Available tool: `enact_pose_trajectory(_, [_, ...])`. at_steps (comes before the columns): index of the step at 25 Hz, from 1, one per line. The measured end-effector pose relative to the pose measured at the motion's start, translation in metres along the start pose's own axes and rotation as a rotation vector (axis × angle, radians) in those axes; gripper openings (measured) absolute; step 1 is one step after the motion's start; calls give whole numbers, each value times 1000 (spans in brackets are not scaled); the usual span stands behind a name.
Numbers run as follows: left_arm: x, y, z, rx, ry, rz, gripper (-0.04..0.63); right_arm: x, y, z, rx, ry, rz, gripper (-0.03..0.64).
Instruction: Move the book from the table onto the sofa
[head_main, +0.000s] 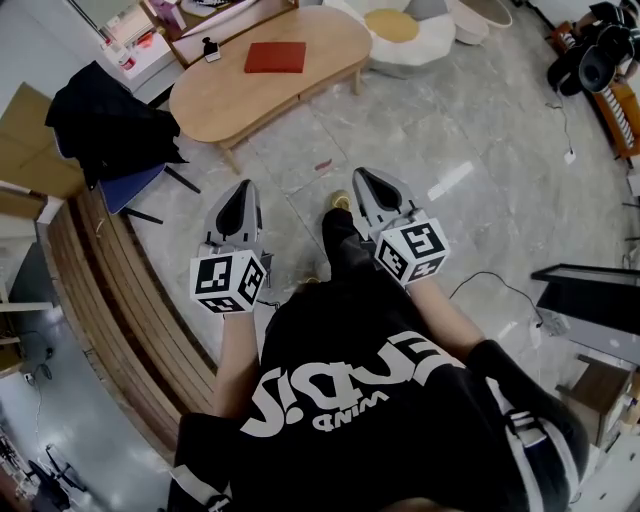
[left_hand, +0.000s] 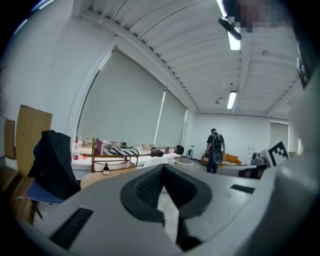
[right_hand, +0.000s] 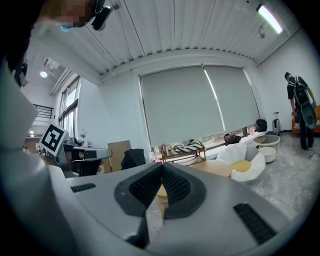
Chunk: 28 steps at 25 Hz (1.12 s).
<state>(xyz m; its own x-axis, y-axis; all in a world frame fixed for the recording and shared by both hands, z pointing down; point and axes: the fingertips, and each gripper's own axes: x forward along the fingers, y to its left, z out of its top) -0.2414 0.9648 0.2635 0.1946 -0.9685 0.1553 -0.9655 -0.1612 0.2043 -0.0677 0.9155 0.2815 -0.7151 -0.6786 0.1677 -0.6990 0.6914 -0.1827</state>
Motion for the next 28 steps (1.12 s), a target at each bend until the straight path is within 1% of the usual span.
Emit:
enact_pose_trajectory(6, [23, 16, 6, 8, -8, 4, 8, 31, -9, 1, -2, 5, 20, 2])
enact_pose_trajectory(14, [66, 36, 9, 12, 3, 12, 8, 75, -38, 5, 9, 15, 26, 2])
enact_pose_trajectory(22, [129, 61, 25, 3, 15, 19, 8, 137, -80, 21, 24, 27, 25, 2])
enact_pose_trajectory(28, [185, 74, 45, -7, 15, 50, 8, 181, -117, 47, 24, 30, 54, 2])
